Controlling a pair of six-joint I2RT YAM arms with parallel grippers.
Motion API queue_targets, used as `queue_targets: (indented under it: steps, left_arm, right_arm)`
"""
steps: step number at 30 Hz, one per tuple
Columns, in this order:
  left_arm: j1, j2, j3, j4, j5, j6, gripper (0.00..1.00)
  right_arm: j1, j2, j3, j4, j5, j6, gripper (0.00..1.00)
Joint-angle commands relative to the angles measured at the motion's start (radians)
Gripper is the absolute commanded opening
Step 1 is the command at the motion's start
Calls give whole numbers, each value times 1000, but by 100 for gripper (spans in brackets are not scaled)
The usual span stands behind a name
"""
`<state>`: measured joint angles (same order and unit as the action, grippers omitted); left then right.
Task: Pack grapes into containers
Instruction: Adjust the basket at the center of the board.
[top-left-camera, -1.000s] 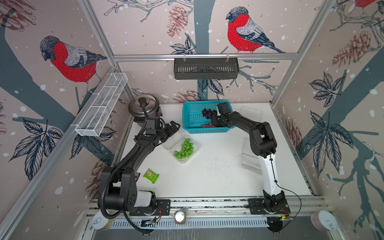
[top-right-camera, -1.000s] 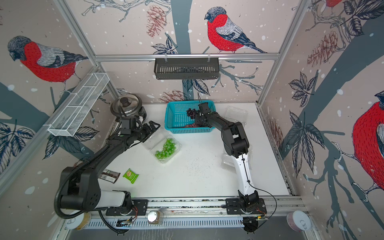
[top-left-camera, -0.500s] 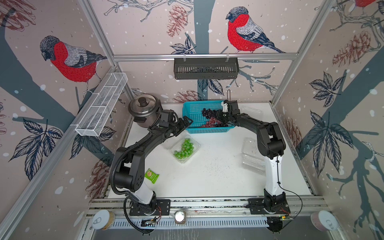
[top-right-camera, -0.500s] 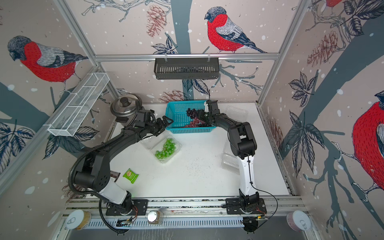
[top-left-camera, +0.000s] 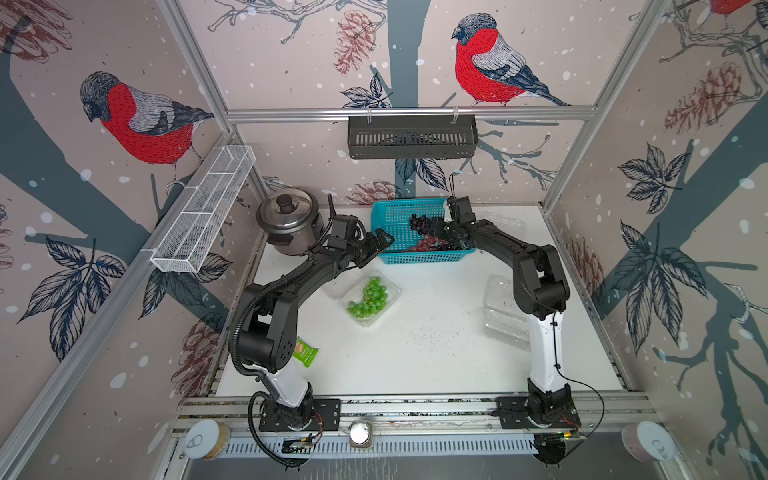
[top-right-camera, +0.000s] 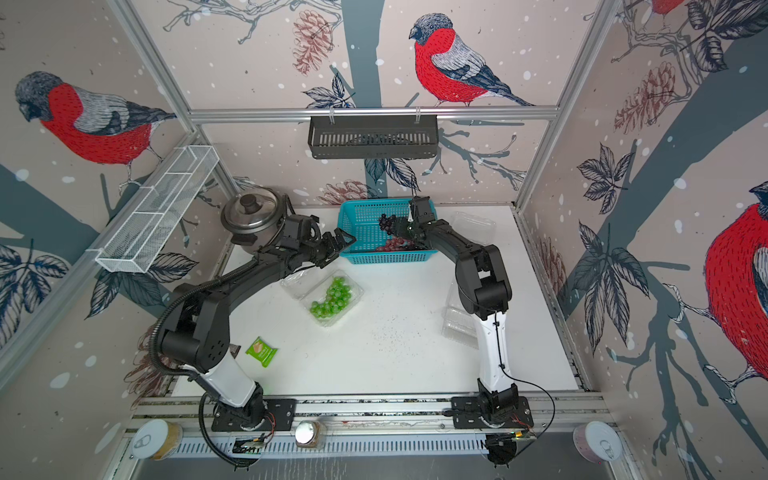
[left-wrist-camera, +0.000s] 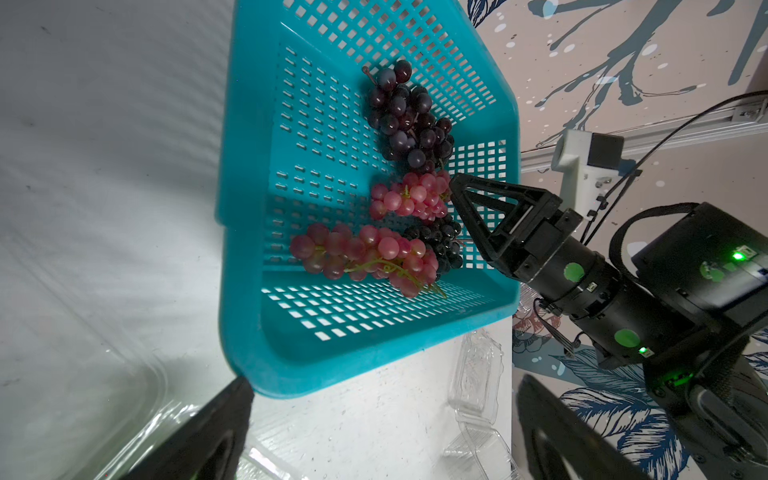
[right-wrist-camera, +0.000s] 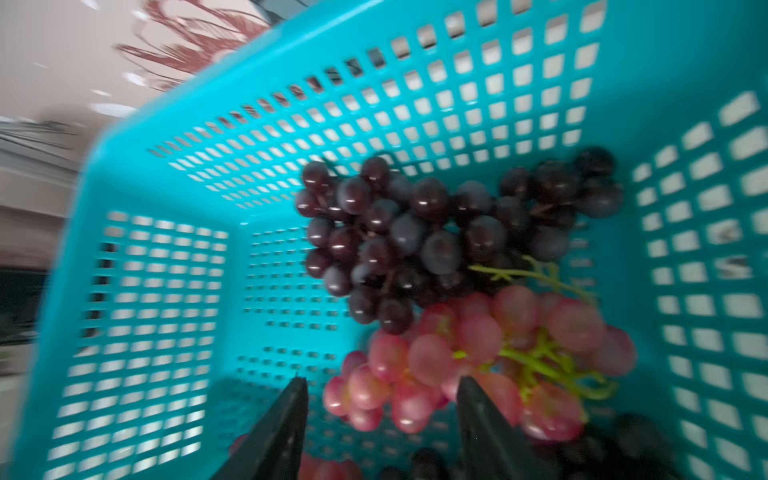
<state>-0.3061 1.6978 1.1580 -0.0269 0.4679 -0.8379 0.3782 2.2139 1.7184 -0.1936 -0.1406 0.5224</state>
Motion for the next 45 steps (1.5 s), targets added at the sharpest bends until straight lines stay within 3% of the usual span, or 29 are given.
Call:
queue_targets:
  steps: [1, 5, 12, 18, 24, 30, 45]
  left_arm:
    - [-4, 5, 7, 33, 6, -3, 98]
    - [-4, 5, 6, 28, 5, 0, 98]
    - [-4, 13, 1, 30, 9, 0, 98]
    - [-5, 17, -1, 31, 12, 2, 98]
    - [-4, 18, -8, 34, 15, 3, 98]
    - [-5, 13, -15, 35, 16, 6, 98]
    - [-2, -12, -6, 3, 5, 30, 98]
  right_arm:
    - [8, 37, 32, -97, 120, -52, 65]
    - [14, 105, 99, -142, 151, -64, 70]
    - [17, 182, 161, -78, -32, -7, 69]
    - [18, 200, 179, -38, -80, 47, 47]
    - [-10, 125, 69, 130, -193, 125, 20]
    - [-35, 56, -7, 255, -277, 170, 19]
    - [-41, 1, -16, 261, -290, 175, 15]
